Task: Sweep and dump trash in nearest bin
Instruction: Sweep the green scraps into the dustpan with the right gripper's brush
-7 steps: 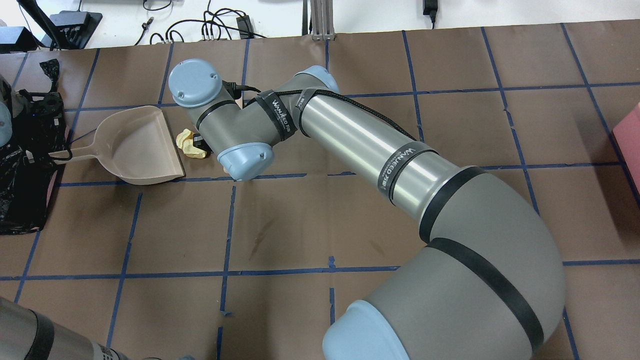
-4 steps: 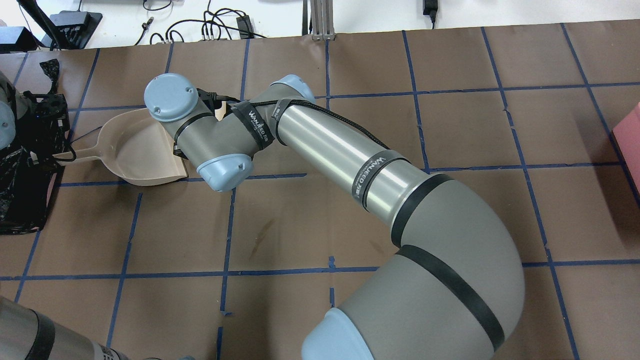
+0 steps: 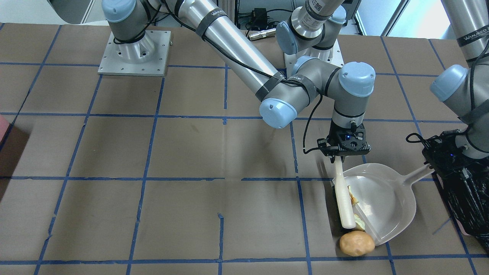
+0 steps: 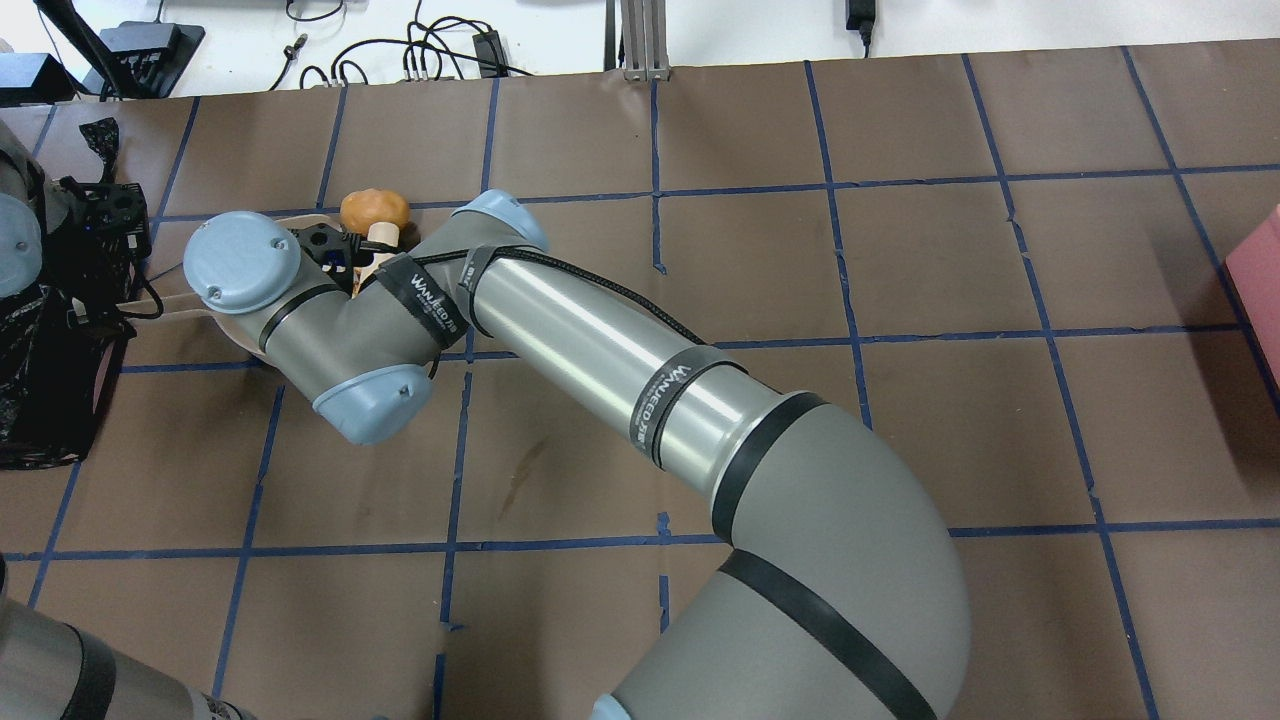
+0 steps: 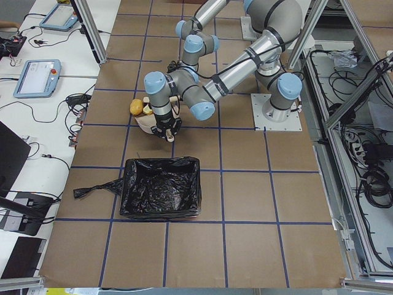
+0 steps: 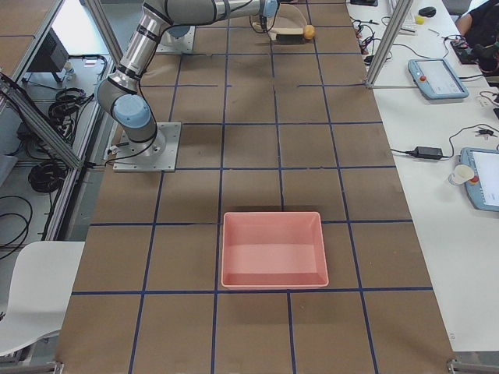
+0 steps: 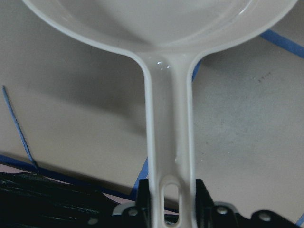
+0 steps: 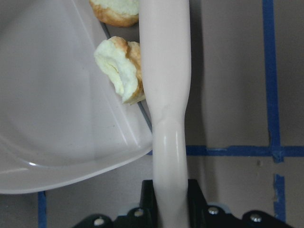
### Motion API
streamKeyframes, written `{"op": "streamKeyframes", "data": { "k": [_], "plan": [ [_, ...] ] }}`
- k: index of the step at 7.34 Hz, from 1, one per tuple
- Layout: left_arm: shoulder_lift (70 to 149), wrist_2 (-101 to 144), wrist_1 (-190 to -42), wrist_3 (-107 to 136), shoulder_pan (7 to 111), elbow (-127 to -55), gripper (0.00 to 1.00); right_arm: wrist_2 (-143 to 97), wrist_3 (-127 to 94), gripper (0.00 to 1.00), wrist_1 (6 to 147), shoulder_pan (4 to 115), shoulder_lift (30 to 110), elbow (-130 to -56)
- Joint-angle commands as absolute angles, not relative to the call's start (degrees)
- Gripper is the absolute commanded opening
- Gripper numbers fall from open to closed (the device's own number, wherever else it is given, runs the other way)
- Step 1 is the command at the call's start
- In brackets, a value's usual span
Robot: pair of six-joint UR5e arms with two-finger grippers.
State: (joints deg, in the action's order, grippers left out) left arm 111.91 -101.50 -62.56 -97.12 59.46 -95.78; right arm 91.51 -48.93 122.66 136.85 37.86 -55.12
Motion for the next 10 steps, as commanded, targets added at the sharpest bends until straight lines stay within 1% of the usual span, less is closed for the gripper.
{"op": "streamKeyframes", "data": {
  "k": [1, 5, 7, 8, 9, 10],
  "plan": [
    [111.80, -101.43, -62.49, -97.21, 59.50, -95.80, 0.01, 92.28, -50.79, 0.14, 122.34, 137.99, 37.88, -54.32],
    [111.80, -101.43, -62.49, -97.12, 59.50, -95.89, 0.01, 90.01, -63.52, 0.15, 121.73, 142.46, 38.14, -52.04],
    [111.80, -101.43, -62.40, -97.12, 59.50, -95.89, 0.01, 87.90, -67.22, 0.15, 118.50, 142.56, 38.32, -50.28],
    [111.80, -101.34, -62.40, -97.12, 59.50, -95.89, 0.01, 87.98, -65.93, 0.15, 114.65, 142.21, 40.32, -50.27],
    [111.80, -101.34, -62.40, -97.12, 59.50, -95.89, 0.01, 88.94, -56.69, 0.15, 110.52, 140.64, 44.26, -51.14],
    [111.88, -101.25, -62.40, -97.03, 59.50, -95.89, 0.01, 89.21, -53.82, 0.15, 110.30, 138.80, 45.78, -52.46]
  ]
}}
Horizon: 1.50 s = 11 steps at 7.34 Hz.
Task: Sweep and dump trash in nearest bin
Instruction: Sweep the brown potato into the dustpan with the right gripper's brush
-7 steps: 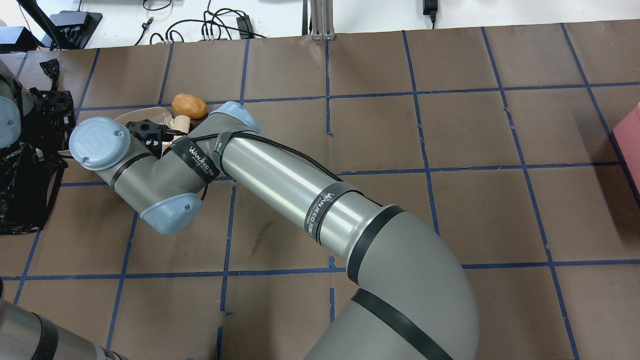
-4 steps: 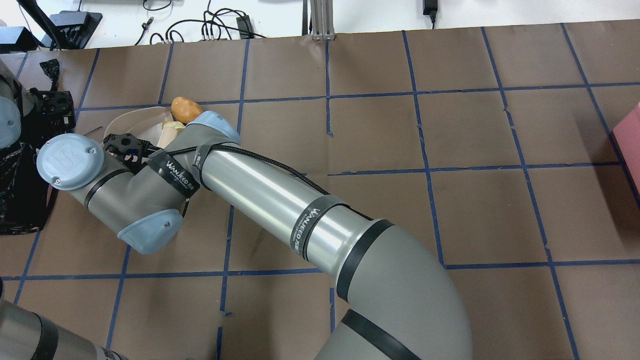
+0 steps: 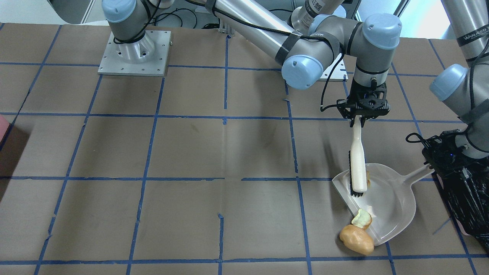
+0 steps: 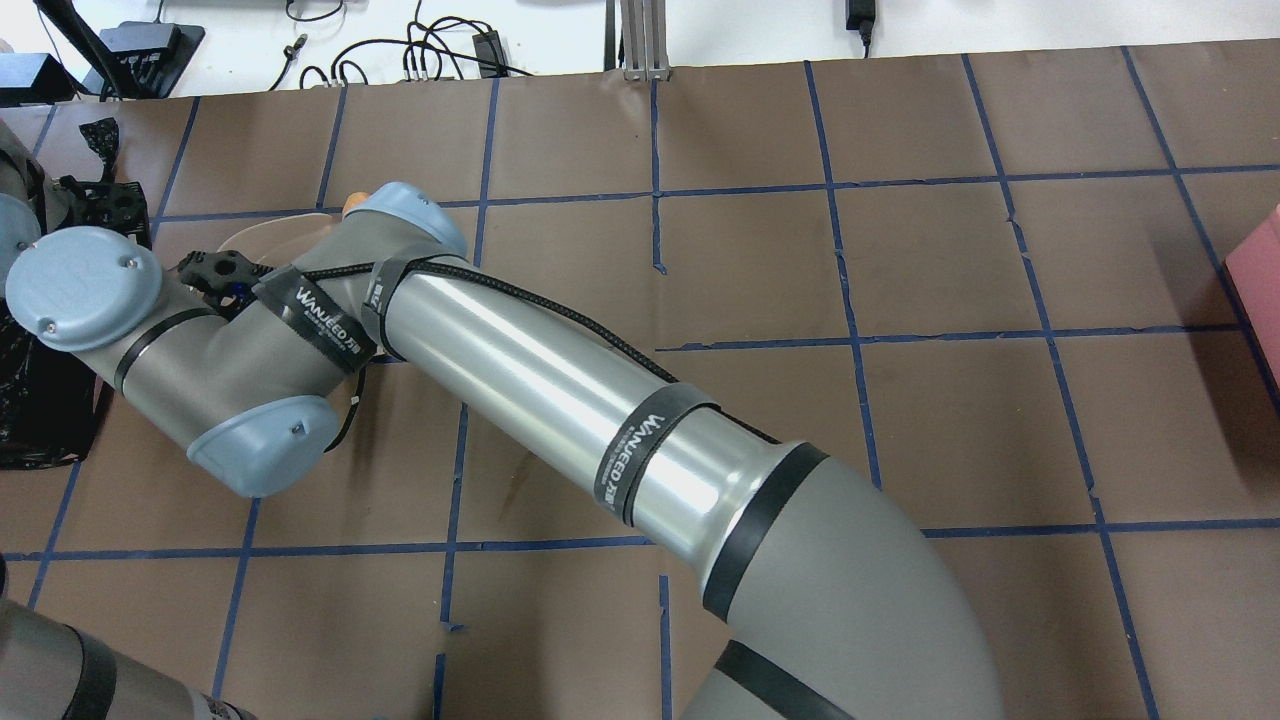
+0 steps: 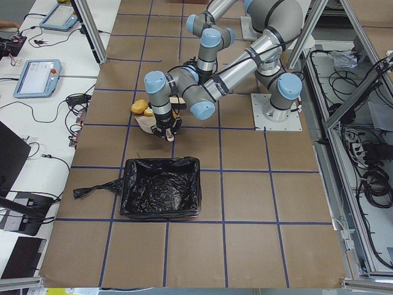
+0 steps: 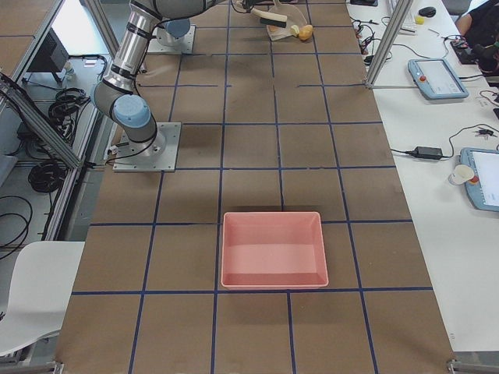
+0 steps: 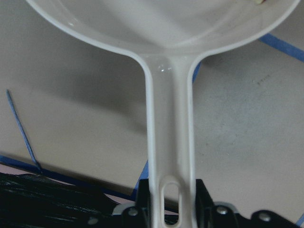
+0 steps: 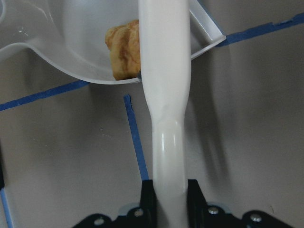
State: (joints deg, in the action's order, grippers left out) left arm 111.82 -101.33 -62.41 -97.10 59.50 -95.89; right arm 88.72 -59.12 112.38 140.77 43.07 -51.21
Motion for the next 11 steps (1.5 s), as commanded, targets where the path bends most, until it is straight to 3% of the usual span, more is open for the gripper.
{"op": "streamKeyframes", "data": {
  "k": [1, 5, 11],
  "plan": [
    [111.80, -101.16, -62.40, -97.03, 59.50, -95.89, 0.01, 90.43, -49.44, 0.15, 110.13, 136.69, 46.23, -53.43],
    [112.67, -100.90, -62.31, -93.02, 59.50, -95.80, 0.01, 92.64, -30.20, 0.15, 113.18, 125.36, 45.01, -54.84],
    [112.85, -101.16, -62.49, -91.76, 60.29, -95.89, 0.01, 92.46, -27.95, 0.15, 119.88, 127.25, 36.65, -51.25]
  ]
}}
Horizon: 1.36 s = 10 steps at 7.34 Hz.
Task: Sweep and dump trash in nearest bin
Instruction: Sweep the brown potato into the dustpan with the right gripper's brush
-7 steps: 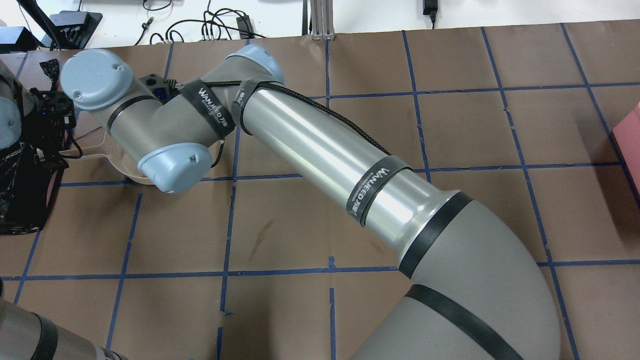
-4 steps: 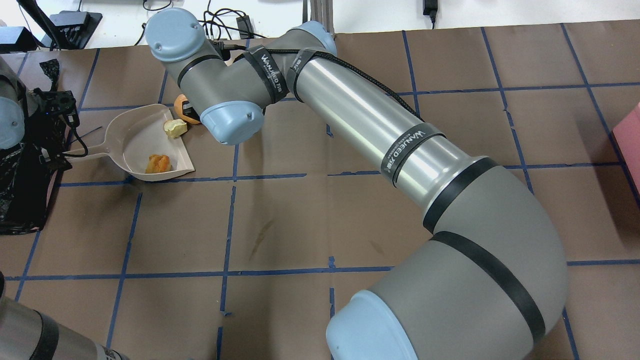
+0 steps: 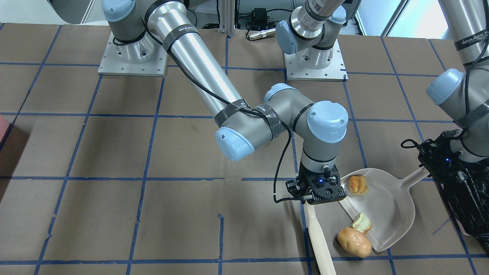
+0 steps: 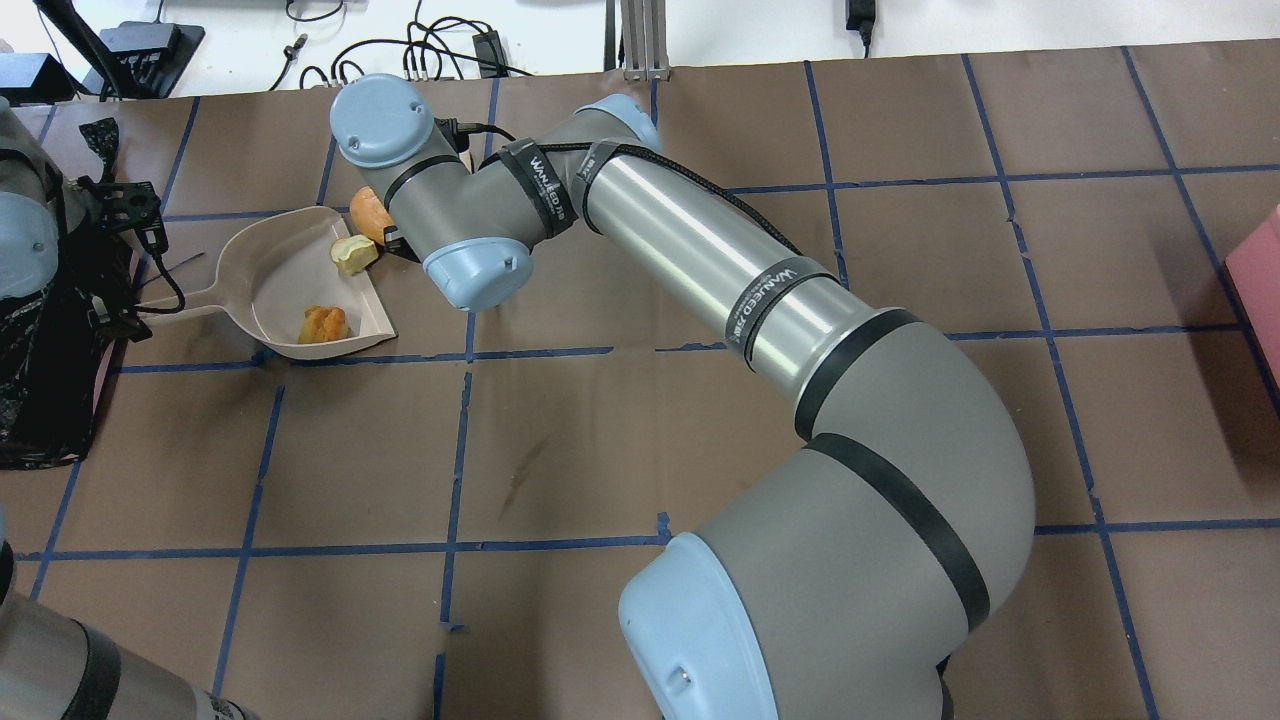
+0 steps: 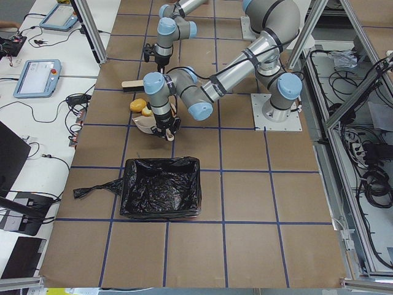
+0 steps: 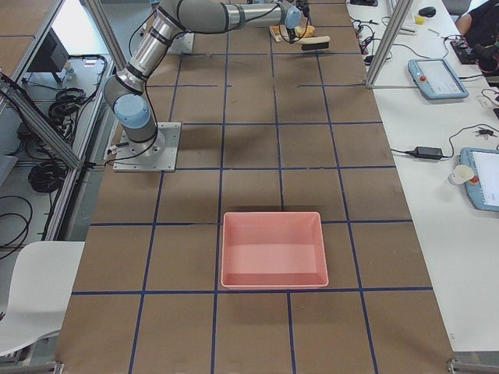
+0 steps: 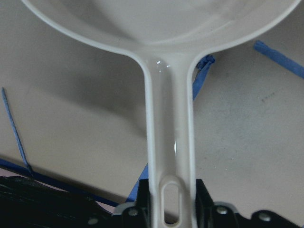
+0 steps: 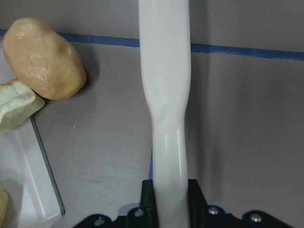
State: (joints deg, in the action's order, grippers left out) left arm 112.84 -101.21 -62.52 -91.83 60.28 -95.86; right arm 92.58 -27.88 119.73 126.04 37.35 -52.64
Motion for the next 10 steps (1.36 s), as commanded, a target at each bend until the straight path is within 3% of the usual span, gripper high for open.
{"op": "streamKeyframes", "data": {
  "k": [1, 10],
  "plan": [
    [112.85, -101.08, -62.58, -91.50, 60.29, -95.89, 0.01, 92.37, -28.38, 0.15, 119.88, 128.57, 36.39, -50.37],
    [112.76, -101.07, -62.58, -91.05, 60.29, -95.89, 0.01, 94.91, -33.39, 0.16, 122.87, 136.13, 34.36, -49.13]
  ]
}}
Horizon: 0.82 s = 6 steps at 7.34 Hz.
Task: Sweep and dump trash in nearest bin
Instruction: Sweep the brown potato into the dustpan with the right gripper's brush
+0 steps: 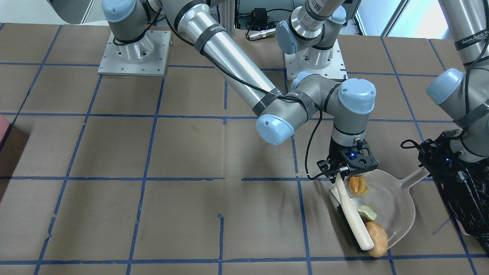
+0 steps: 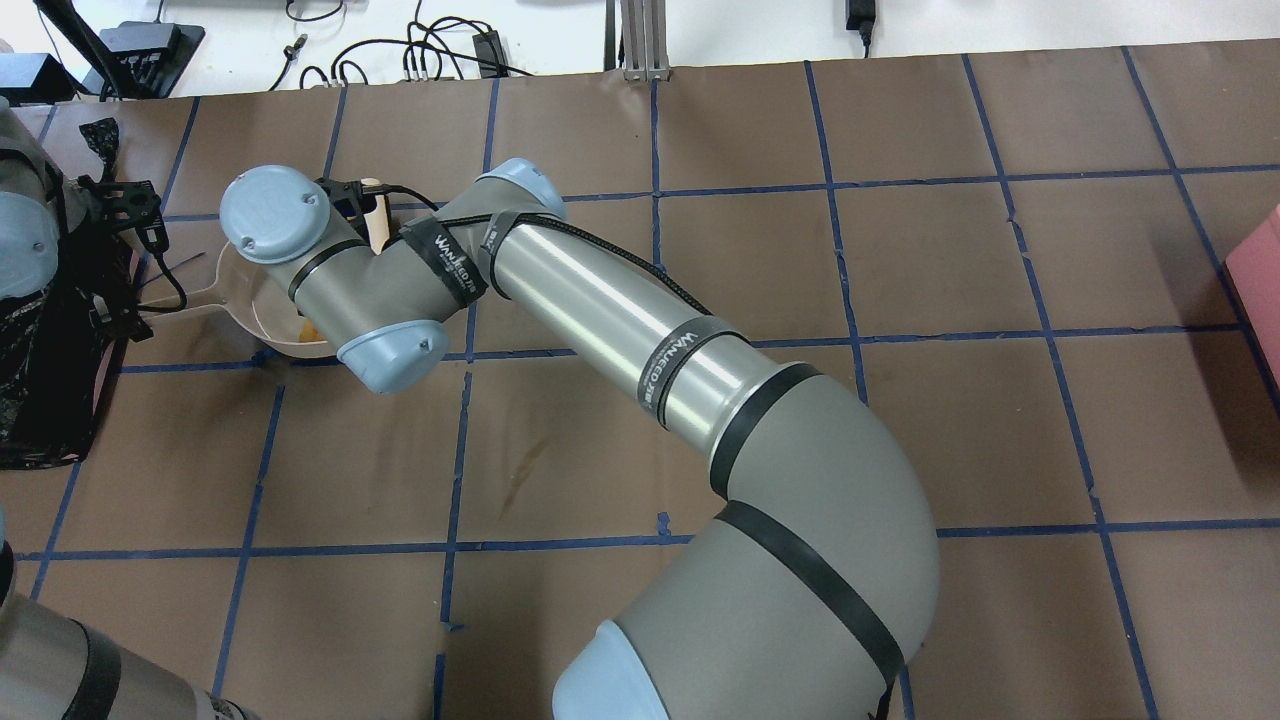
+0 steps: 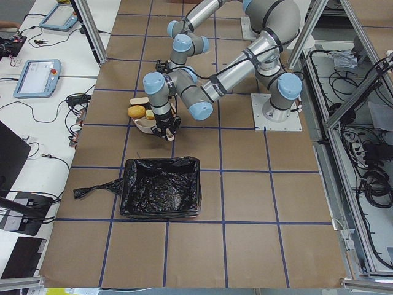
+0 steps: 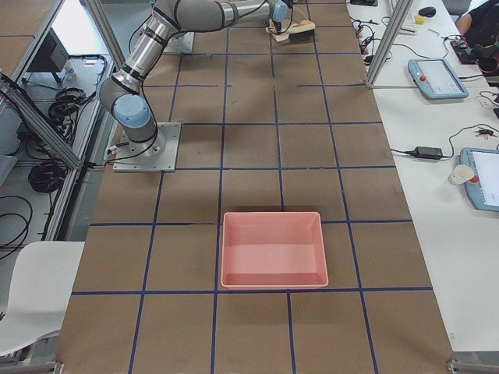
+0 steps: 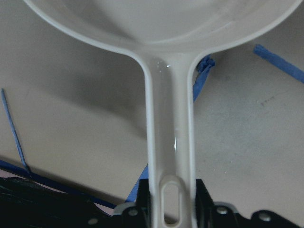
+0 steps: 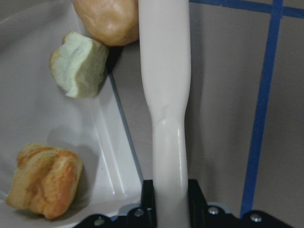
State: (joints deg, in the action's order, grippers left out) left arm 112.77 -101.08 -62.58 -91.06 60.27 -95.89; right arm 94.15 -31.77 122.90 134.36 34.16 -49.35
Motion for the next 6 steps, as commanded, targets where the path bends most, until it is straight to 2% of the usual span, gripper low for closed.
{"op": "streamKeyframes", "data": {
  "k": [1, 6],
  "plan": [
    [112.76, -101.07, -62.58, -91.05, 60.29, -95.89, 0.01, 95.53, -34.88, 0.16, 122.87, 137.71, 34.37, -49.04],
    [112.50, -98.17, -61.96, -91.85, 60.21, -97.21, 0.01, 98.69, -43.25, 0.17, 121.73, 144.31, 35.24, -47.02]
  ]
}}
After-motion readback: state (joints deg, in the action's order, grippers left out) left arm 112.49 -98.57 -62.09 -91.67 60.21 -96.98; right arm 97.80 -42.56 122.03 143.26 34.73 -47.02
